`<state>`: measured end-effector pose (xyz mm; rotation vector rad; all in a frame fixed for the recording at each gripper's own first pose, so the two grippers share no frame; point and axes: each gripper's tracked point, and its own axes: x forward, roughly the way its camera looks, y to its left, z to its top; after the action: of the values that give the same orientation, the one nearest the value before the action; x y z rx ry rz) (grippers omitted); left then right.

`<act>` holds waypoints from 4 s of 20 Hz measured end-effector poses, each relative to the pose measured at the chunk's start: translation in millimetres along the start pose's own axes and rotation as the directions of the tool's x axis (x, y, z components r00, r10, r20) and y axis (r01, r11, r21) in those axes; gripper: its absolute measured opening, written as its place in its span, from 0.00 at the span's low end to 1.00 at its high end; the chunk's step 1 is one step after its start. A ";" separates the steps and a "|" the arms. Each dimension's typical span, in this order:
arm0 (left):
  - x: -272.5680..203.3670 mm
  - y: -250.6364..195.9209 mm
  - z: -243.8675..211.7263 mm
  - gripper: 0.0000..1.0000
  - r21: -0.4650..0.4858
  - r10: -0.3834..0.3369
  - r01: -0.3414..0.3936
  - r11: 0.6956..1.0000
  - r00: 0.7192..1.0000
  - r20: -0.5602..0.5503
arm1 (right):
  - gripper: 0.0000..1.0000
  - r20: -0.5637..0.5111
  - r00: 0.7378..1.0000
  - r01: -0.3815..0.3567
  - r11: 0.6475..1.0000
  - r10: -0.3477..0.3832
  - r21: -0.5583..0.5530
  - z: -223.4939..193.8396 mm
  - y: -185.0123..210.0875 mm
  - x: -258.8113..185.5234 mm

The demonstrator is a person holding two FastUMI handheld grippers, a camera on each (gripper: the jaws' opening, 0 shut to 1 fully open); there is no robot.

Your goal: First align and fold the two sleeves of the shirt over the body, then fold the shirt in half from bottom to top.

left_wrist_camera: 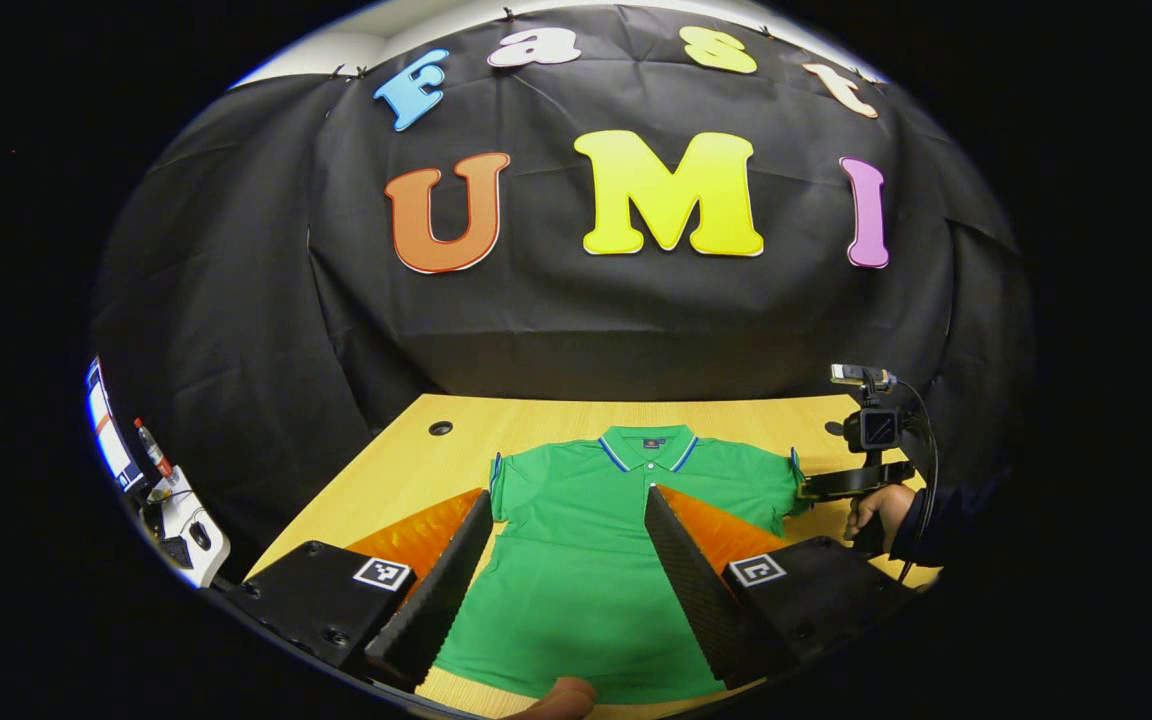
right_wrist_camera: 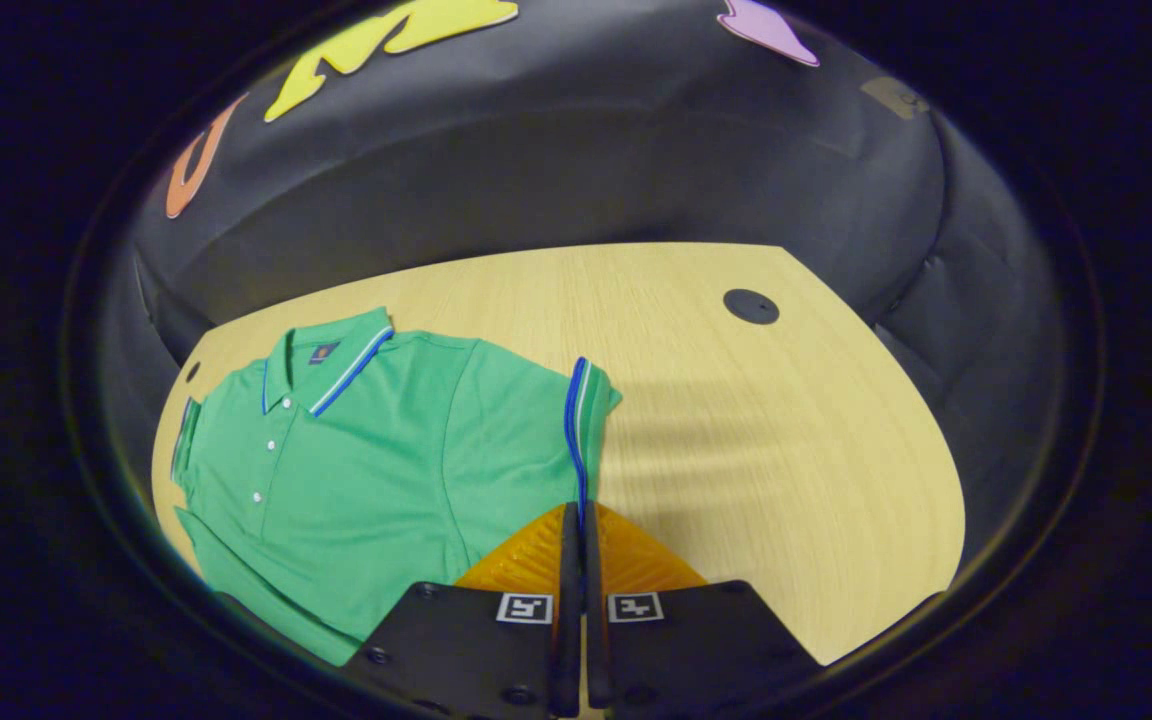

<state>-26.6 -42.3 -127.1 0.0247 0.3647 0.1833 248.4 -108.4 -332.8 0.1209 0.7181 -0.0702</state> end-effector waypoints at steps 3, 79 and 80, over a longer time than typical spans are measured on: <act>-2.0 3.6 -0.8 0.99 -0.014 0.005 -0.005 1.000 1.000 0.003 | 0.05 0.043 0.999 -0.013 1.000 0.014 -0.026 12.7 9.6 -9.2; 311.3 108.5 -149.5 0.41 -0.147 -0.101 0.033 0.989 0.868 -0.485 | 0.93 0.450 0.893 0.055 0.995 -0.013 -0.081 12.4 78.5 -388.2; 312.0 109.2 -151.4 0.23 -0.145 -0.097 0.027 0.989 0.863 -0.495 | 0.96 0.446 0.895 0.053 0.996 -0.013 -0.077 12.5 77.1 -387.4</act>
<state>186.8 120.8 -372.2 -0.1718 0.8745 0.1476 -26.3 -24.9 -61.2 0.0059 0.2618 -0.0953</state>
